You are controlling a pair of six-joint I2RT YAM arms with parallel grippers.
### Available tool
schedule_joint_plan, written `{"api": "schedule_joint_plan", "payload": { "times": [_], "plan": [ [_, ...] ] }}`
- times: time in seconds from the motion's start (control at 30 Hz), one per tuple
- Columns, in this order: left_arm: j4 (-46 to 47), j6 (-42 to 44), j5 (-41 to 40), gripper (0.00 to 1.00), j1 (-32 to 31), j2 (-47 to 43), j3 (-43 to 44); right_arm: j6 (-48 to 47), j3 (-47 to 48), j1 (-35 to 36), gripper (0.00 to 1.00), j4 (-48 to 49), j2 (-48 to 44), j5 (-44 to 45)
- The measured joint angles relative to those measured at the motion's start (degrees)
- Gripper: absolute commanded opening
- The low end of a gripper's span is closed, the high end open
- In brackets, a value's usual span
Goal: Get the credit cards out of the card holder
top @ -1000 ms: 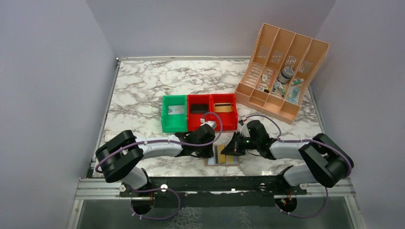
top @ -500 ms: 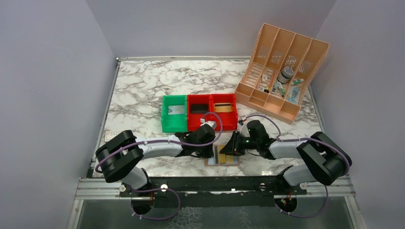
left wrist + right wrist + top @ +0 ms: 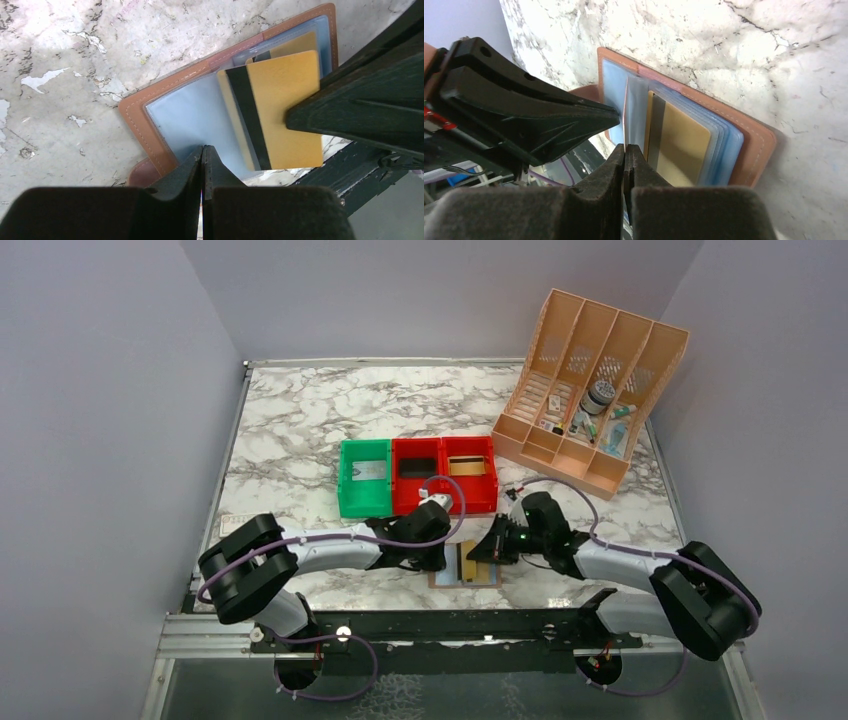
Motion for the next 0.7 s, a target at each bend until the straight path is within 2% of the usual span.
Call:
{"api": "schedule_joint_plan", "payload": {
  "times": [0.13,0.27,0.7],
  "plan": [
    [-0.6,0.0,-0.3,0.06,0.0,-0.3,0.0,-0.8,0.0,0.2,0.01,-3.0,-4.6,2.0],
    [-0.7,0.0,-0.7,0.08,0.0,-0.4,0.0,-1.4,0.0,0.2,0.01,-3.7,-5.5,2.1],
    [-7.6,0.2,-7.3,0.34,0.0,-8.4,-0.3,-3.7,1.3,0.2,0.01,-8.1,-12.9,5.2]
  ]
}}
